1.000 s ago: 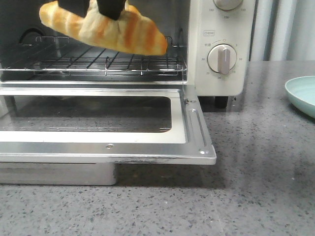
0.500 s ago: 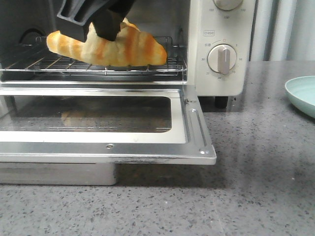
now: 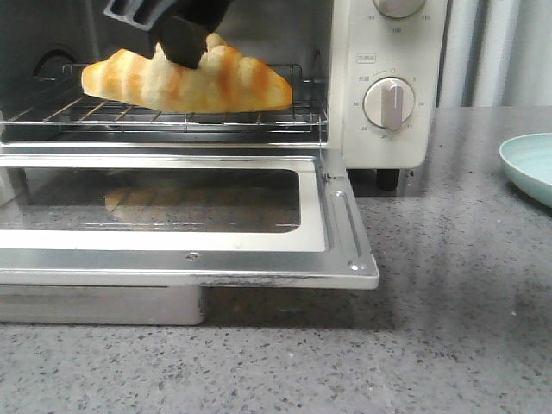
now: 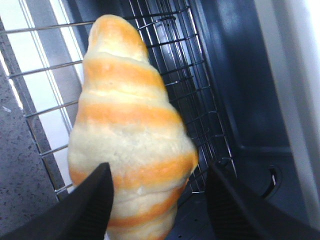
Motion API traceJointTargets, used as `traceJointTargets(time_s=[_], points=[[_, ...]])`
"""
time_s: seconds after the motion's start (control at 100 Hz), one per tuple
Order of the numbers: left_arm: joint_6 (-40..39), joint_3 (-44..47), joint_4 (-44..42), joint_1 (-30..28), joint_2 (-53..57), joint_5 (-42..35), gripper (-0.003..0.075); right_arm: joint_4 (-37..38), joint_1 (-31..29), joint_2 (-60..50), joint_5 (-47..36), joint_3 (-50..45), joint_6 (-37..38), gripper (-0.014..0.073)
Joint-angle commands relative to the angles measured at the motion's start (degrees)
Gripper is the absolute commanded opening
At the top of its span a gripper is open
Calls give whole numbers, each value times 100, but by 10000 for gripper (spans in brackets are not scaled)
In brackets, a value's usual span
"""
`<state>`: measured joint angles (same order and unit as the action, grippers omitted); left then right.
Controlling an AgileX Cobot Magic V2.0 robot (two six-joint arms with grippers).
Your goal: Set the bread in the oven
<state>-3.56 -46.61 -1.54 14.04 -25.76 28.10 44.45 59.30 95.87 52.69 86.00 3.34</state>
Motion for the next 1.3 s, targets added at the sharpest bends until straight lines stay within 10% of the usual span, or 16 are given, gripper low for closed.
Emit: traceJointTargets(time_s=[0.0,0.8,0.94,1.09,1.29], points=[[-22,-158,2,-27,-37,-432,-21,309,96,-342,-38,271,53,381],[-22,965,-414,-27,2046,-161,-22,233,1417,-640,1201,880,301,375],[-22,1440,-347,-27,2803,-148,-22,-5,1417,-868,1265,880,358,245],[-22,1743,-69,-27,2690,-46,-22,-72,1442,-1055,1660,880,358,-78],[-22,2540,-244,-27,2702,-1217,-22,199,1442,-1360,2096,880,335,-71]])
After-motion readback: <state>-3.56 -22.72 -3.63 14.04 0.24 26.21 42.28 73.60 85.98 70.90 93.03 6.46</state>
